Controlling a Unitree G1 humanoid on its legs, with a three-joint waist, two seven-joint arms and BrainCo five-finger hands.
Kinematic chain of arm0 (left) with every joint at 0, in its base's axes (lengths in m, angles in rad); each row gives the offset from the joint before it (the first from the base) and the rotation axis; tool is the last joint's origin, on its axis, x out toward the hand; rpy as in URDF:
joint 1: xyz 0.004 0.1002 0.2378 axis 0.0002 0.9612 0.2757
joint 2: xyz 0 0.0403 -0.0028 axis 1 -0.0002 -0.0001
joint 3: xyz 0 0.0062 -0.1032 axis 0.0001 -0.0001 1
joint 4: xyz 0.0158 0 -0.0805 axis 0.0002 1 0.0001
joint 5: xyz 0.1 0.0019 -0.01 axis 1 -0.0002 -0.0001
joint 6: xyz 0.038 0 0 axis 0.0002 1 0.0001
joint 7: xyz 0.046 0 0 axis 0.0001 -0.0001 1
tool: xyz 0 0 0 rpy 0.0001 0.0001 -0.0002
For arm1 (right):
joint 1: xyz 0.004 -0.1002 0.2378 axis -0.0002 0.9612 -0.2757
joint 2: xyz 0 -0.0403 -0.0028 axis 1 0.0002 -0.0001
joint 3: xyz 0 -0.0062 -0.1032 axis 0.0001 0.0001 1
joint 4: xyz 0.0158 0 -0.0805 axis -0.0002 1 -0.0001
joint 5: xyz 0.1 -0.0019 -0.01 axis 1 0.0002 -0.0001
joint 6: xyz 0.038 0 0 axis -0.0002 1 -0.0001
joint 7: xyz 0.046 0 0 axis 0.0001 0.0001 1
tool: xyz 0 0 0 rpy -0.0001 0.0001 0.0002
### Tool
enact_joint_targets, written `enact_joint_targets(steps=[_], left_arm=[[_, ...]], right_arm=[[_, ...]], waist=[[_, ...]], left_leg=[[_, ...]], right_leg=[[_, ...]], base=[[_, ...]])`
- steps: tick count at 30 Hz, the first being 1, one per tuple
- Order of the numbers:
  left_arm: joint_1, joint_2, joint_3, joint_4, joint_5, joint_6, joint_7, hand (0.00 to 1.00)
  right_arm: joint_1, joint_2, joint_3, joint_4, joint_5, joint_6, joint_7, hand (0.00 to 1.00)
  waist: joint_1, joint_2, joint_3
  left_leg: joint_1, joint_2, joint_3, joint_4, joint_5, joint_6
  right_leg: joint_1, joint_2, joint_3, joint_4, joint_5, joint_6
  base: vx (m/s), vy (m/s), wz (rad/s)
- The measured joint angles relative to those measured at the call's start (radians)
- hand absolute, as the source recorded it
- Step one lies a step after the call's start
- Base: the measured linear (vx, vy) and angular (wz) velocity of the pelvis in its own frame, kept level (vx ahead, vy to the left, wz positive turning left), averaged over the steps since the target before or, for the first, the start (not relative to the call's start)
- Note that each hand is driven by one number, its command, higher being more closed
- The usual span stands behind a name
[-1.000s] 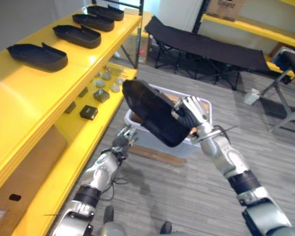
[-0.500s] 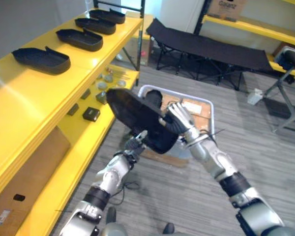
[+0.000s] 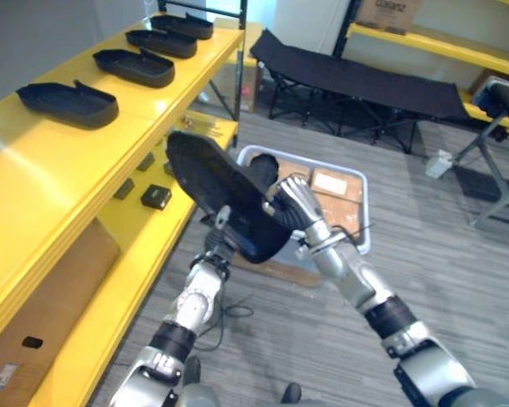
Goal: Walk over and take plastic housings, then place them on the shelf
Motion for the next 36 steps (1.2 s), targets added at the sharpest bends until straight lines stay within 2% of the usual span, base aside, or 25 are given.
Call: enact_joint_targets(steps=[1, 6, 11, 15, 20, 24, 27, 28, 32, 36], left_arm=[[0.0, 0.0, 0.004, 0.0, -0.015, -0.025, -0.001, 1.0], [0.0, -0.006, 0.042, -0.001, -0.015, -0.071, -0.005, 1.0], [-0.002, -0.007, 0.059, -0.004, -0.057, -0.06, -0.06, 1.0], [-0.004, -0.007, 0.061, -0.013, -0.05, -0.051, -0.087, 1.0], [-0.004, -0.006, 0.062, -0.035, 0.038, -0.052, -0.102, 1.0], [-0.003, 0.004, 0.064, -0.069, 0.195, -0.051, -0.097, 1.0], [0.0, 0.011, 0.064, -0.099, 0.26, -0.039, -0.076, 1.0], [0.001, 0.014, 0.064, -0.11, 0.282, -0.033, -0.066, 1.0], [0.007, 0.051, 0.063, -0.154, 0.376, -0.005, -0.06, 1.0], [0.022, 0.064, 0.064, -0.183, 0.381, 0.018, -0.06, 1.0]], right_arm=[[0.003, 0.003, 0.003, 0.0, 0.0, 0.0, 0.0, 1.0], [0.036, 0.016, 0.01, -0.005, 0.022, -0.001, -0.003, 1.0], [0.05, 0.031, 0.013, -0.047, 0.028, -0.022, -0.021, 1.0], [0.062, 0.034, 0.012, -0.064, 0.028, -0.041, -0.048, 1.0], [0.099, 0.033, 0.0, -0.084, 0.027, -0.053, -0.082, 1.0], [0.14, 0.018, -0.014, -0.089, 0.027, -0.074, -0.113, 1.0], [0.155, 0.012, -0.027, -0.09, 0.027, -0.083, -0.113, 1.0], [0.16, 0.009, -0.029, -0.09, 0.028, -0.084, -0.113, 0.0], [0.183, -0.001, -0.027, -0.087, 0.028, -0.087, -0.112, 0.0], [0.19, -0.004, -0.024, -0.085, 0.037, -0.085, -0.106, 0.0]], waist=[[0.0, 0.0, 0.0], [-0.001, 0.003, 0.002], [-0.002, 0.001, 0.011], [-0.001, -0.005, 0.021], [-0.001, -0.005, 0.021], [-0.001, -0.005, 0.021], [-0.001, -0.005, 0.021], [-0.001, -0.005, 0.021], [-0.001, -0.005, 0.021], [-0.001, -0.005, 0.022]], left_leg=[[0.0, 0.001, 0.0, 0.0, 0.0, 0.0], [0.0, 0.003, 0.001, 0.0, -0.002, -0.003], [0.001, 0.004, 0.003, 0.0, -0.003, -0.003], [0.002, 0.004, 0.007, 0.0, -0.004, -0.003], [0.002, 0.004, 0.022, 0.0, -0.009, -0.003], [0.002, 0.002, 0.023, 0.0, -0.01, -0.002], [0.002, 0.002, 0.023, 0.0, -0.012, -0.001], [0.002, 0.002, 0.023, 0.0, -0.012, -0.001], [0.002, 0.001, 0.024, 0.0, -0.013, 0.0], [0.006, -0.002, 0.024, 0.0, -0.015, 0.002]], right_leg=[[0.0, 0.0, 0.0, -0.001, 0.0, 0.0], [0.0, 0.0, 0.0, -0.006, -0.002, -0.003], [0.0, 0.0, 0.002, -0.007, -0.003, -0.002], [-0.002, -0.001, 0.009, -0.007, -0.003, -0.002], [-0.007, -0.002, 0.014, -0.007, -0.003, -0.002], [-0.007, -0.004, 0.014, -0.007, -0.004, 0.0], [-0.007, -0.005, 0.014, -0.007, -0.005, 0.001], [-0.006, -0.006, 0.015, -0.007, -0.005, 0.002], [-0.005, -0.009, 0.015, -0.007, -0.007, 0.003], [-0.001, -0.013, 0.015, -0.007, -0.008, 0.005]], base=[[0.0, 0.0, 0.0], [0.0, 0.0, 0.0], [0.0, 0.0, 0.0], [0.0, 0.0, -0.01], [0.0, -0.001, -0.05], [0.0, 0.0, 0.0], [0.0, 0.0, 0.0], [0.0, 0.0, 0.0], [0.0, 0.0, 0.0], [0.0, 0.0, 0.0]])
